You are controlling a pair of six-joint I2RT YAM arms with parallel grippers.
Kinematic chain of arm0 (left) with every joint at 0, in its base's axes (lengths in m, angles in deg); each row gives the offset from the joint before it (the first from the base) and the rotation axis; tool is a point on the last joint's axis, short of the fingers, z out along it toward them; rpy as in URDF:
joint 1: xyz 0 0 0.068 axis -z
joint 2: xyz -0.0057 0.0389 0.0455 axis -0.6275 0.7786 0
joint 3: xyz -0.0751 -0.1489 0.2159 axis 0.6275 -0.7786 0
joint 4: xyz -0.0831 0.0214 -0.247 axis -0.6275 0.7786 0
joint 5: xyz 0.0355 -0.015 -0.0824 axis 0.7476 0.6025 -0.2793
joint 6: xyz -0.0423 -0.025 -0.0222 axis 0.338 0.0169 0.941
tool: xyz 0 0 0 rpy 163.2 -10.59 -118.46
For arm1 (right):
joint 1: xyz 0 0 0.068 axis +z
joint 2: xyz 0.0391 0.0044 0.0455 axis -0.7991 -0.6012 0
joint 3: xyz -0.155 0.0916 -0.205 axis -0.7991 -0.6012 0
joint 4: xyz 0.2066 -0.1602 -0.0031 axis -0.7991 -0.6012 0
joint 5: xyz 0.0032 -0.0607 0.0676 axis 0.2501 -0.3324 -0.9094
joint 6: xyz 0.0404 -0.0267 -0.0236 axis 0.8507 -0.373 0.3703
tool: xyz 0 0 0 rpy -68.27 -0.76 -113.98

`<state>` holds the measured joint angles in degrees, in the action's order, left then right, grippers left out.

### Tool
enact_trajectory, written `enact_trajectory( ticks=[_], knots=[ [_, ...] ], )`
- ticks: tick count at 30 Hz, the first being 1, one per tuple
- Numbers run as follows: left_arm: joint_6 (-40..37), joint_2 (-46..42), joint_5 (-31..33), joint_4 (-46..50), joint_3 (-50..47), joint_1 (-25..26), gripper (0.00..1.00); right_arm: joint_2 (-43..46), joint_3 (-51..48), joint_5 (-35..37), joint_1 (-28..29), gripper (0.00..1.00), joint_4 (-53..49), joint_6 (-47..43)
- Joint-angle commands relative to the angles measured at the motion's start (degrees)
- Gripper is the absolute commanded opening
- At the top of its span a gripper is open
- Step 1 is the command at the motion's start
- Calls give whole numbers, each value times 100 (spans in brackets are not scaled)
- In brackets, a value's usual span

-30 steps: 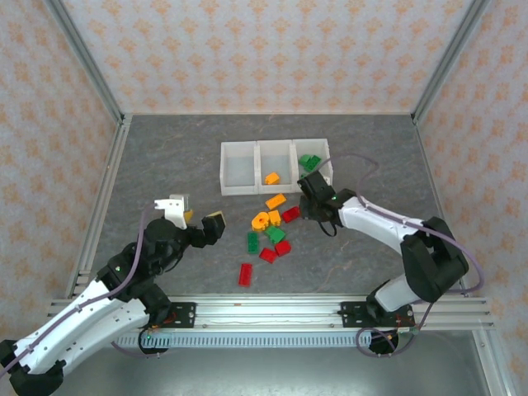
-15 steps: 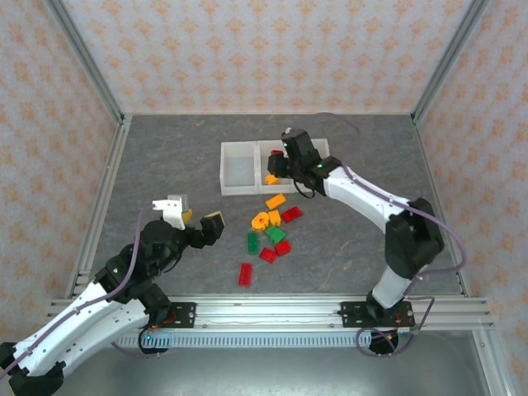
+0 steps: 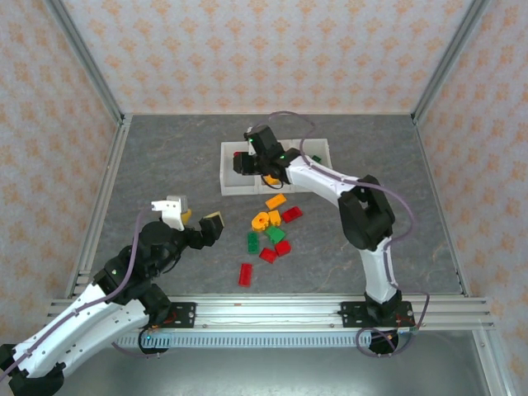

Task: Sort the legos into containers by color
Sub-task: Place the lego in the container, then pick up the lego from the center of the table.

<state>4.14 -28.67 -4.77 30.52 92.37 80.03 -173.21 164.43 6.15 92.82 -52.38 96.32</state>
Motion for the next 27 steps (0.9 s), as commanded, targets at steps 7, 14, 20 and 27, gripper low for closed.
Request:
enact_trajectory(
  ticks=[7, 14, 20, 27],
  knots=[
    [-79, -20, 70, -148, -56, -12, 99, -851, 1291, -23, 100, 43, -654, -123],
    [-62, 58, 108, -157, -66, -12, 99, -619, 1295, 385, 108, 62, -921, -111],
    [-45, 364, 77, -148, -48, -12, 99, 39, 1046, 774, 109, 68, -1251, -67],
    [-84, 827, -67, -101, 31, -12, 99, 1418, -353, 1726, 110, 79, -1395, 338]
  ],
)
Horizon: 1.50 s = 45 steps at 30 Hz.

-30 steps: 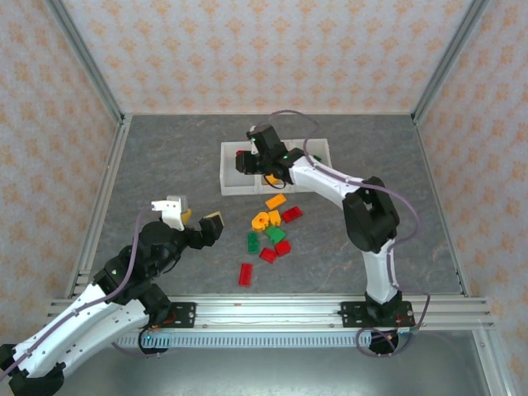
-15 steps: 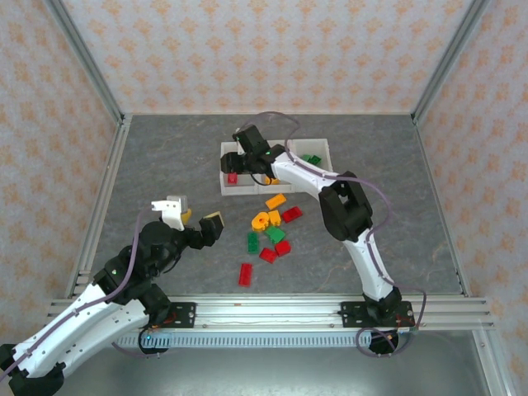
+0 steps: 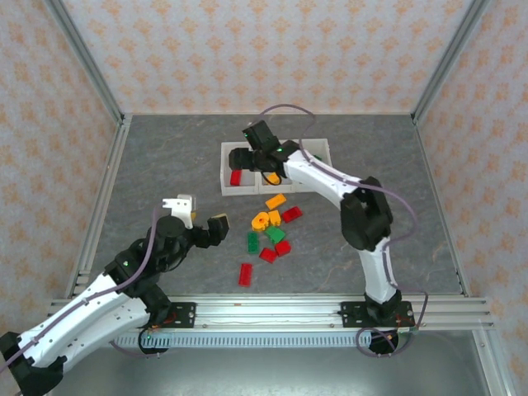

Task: Sort the legos into containers by color
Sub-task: Pick up the lego from the center of the table.

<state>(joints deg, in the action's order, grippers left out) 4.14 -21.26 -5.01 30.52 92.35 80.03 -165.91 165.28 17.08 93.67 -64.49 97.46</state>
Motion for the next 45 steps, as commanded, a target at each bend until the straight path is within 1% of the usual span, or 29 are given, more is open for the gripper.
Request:
enact_trajectory(
  ticks=[1, 4, 11, 13, 16, 21, 30, 36, 38, 42, 45],
  knots=[
    [-81, 113, -57, -100, 41, -12, 99, 951, -721, 796, 25, 80, -179, 322],
    [-84, 105, -103, -121, 21, -12, 99, 1576, -1527, 1245, 25, 81, -171, 715],
    [-57, 94, -152, -139, 11, -12, 99, 2640, -3720, 1990, 169, 85, 343, 2356],
    [-53, 109, -179, -131, 11, -12, 99, 2800, -4138, 2215, 204, 85, 399, 2721],
    [-44, 100, -198, -122, 24, -12, 99, 2924, -4539, 2380, 220, 85, 471, 3030],
    [-11, 75, -259, -122, 16, -4, 99, 2698, -4536, 2382, 252, 85, 272, 3225],
    [-35, -66, -382, -147, 3, 40, 99, 1932, -4288, 2336, 358, 84, 392, 3474],
    [-53, -102, -409, -157, -11, 98, 99, 1528, -4104, 2554, 438, 82, 272, 3505],
    [-53, -92, -409, -158, -11, 111, 99, 1420, -4084, 2602, 454, 80, 270, 3454],
    [-36, -85, -416, -174, -19, 120, 99, 1131, -3977, 2679, 490, 73, 268, 3197],
    [-26, -84, -418, -183, -28, 128, 99, 953, -3901, 2746, 499, 70, 251, 3053]
  ],
)
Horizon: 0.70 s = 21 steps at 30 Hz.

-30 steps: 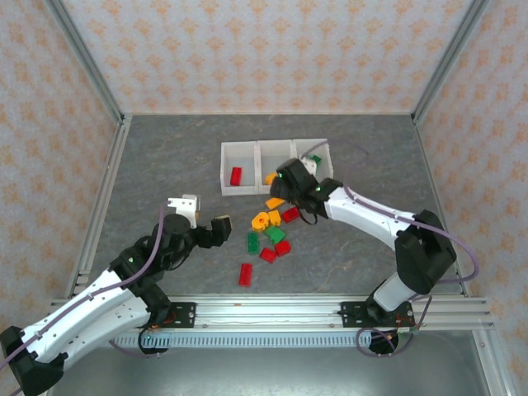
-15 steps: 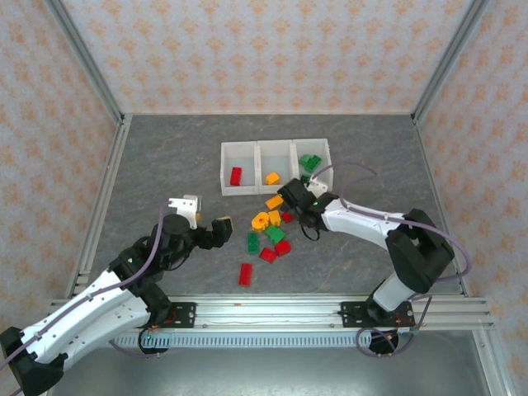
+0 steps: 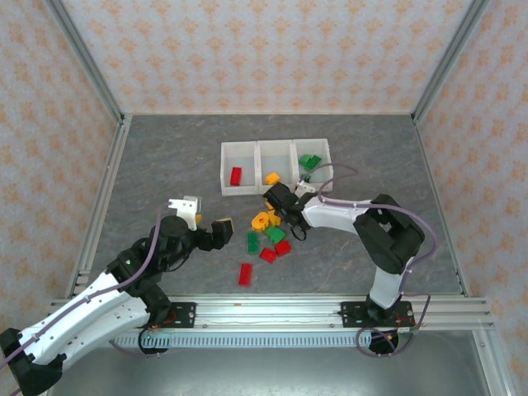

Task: Sort the legos into containers by color
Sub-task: Pick up the lego from the center of the table.

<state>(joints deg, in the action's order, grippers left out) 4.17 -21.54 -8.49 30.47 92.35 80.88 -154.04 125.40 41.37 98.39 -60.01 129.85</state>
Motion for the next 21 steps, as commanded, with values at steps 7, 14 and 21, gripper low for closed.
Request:
enact_trajectory(
  ticks=[7, 14, 21],
  knots=[
    [-11, -65, -102, -195, -38, 61, 99, -309, 128, 671, 18, 61, -388, -520],
    [2, -86, -114, -223, -63, 87, 99, -239, -146, 511, 1, 52, -140, -545],
    [-2, -60, -118, -214, -55, 95, 99, -456, -76, 285, 1, 51, 57, -688]
  ],
)
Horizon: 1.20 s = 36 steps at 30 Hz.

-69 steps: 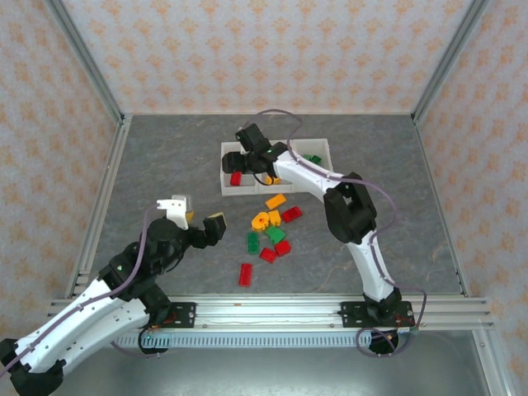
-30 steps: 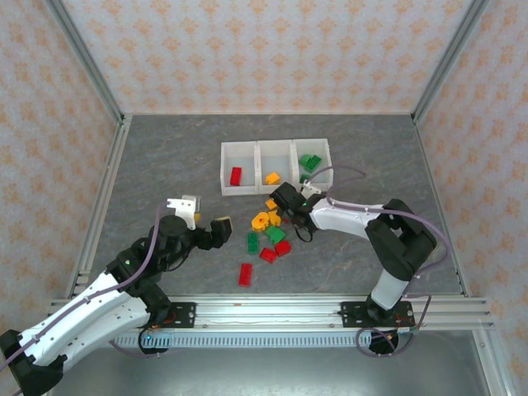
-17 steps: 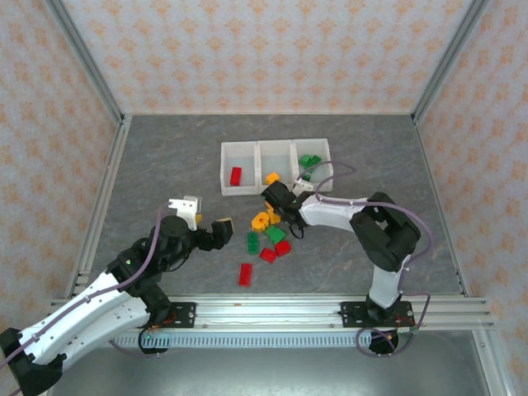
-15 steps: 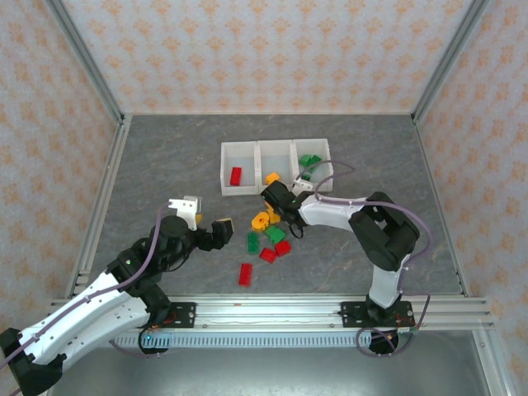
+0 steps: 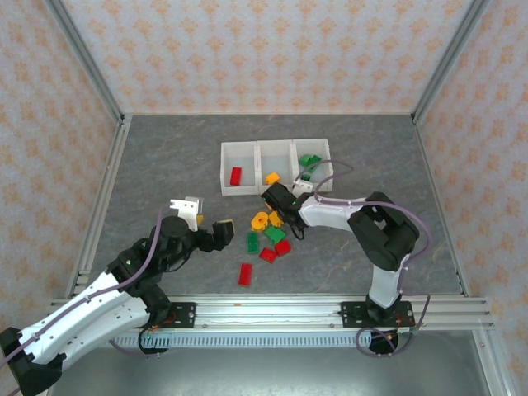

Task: Sort the legos into containers by color
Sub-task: Pick up the lego from the center of the table.

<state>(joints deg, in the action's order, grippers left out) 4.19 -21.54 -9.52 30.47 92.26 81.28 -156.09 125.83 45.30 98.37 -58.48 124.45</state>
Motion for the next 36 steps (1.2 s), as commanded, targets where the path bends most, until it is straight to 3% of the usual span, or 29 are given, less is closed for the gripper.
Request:
enact_trajectory(
  ticks=[1, 16, 18, 24, 26, 36],
  knots=[
    [-5, -72, -20, -210, -46, 65, 99, -235, -145, -123, -1, 49, -47, -208],
    [-22, -91, -43, -215, -41, 142, 99, -202, -367, -132, -251, 52, 116, -662],
    [-27, -124, -5, -201, -37, 153, 99, -181, -367, -201, -244, 49, 159, -713],
    [-13, -313, 196, -131, -12, 198, 99, 139, -328, -299, -241, 26, 91, -855],
    [-9, -386, 276, -117, -2, 206, 99, 356, -246, -302, -235, 22, 8, -949],
    [22, -500, 390, -67, 11, 208, 99, 1385, 747, -547, -116, 19, 152, -1824]
  ],
)
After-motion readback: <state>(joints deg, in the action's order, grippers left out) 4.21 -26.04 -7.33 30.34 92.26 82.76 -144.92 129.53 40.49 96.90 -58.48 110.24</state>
